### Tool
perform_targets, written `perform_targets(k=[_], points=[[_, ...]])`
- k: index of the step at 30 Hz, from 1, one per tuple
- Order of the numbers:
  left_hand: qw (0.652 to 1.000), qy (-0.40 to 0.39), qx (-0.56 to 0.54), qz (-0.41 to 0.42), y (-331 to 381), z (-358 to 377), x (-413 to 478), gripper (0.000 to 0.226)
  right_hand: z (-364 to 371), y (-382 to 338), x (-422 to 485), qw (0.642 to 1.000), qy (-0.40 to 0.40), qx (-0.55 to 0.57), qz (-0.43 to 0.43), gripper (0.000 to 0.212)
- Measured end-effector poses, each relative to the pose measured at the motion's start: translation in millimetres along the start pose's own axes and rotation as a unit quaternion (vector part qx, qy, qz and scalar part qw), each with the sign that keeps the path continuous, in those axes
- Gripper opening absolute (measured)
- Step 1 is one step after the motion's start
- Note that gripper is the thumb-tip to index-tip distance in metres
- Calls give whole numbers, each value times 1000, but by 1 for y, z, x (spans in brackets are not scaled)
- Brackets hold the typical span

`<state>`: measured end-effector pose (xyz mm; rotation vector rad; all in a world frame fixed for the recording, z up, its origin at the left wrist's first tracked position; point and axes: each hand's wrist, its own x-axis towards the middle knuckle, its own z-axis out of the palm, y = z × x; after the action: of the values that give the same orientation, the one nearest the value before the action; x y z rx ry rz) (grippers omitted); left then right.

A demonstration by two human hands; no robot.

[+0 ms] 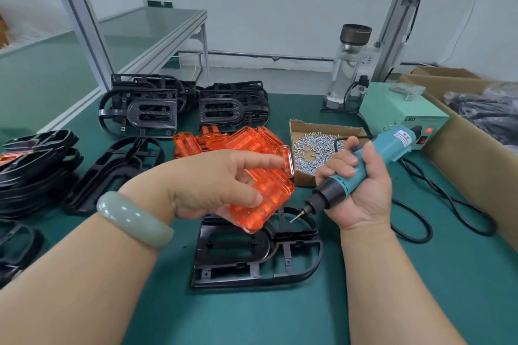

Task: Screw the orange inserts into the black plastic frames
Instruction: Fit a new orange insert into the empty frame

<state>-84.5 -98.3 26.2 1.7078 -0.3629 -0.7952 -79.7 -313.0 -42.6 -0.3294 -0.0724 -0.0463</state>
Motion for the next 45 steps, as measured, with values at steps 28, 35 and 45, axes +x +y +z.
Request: perform_targets(k=[28,35,45], points=[[921,367,-39,123,-66,50,-28,20,0,5,-2,1000,-16,22,0,63],[923,363,-74,101,-63,51,-30,14,0,5,-2,1000,-17,23,-1,61],[927,360,-60,83,-61,51,-32,15,0,5,-2,1000,-15,25,-7,62]])
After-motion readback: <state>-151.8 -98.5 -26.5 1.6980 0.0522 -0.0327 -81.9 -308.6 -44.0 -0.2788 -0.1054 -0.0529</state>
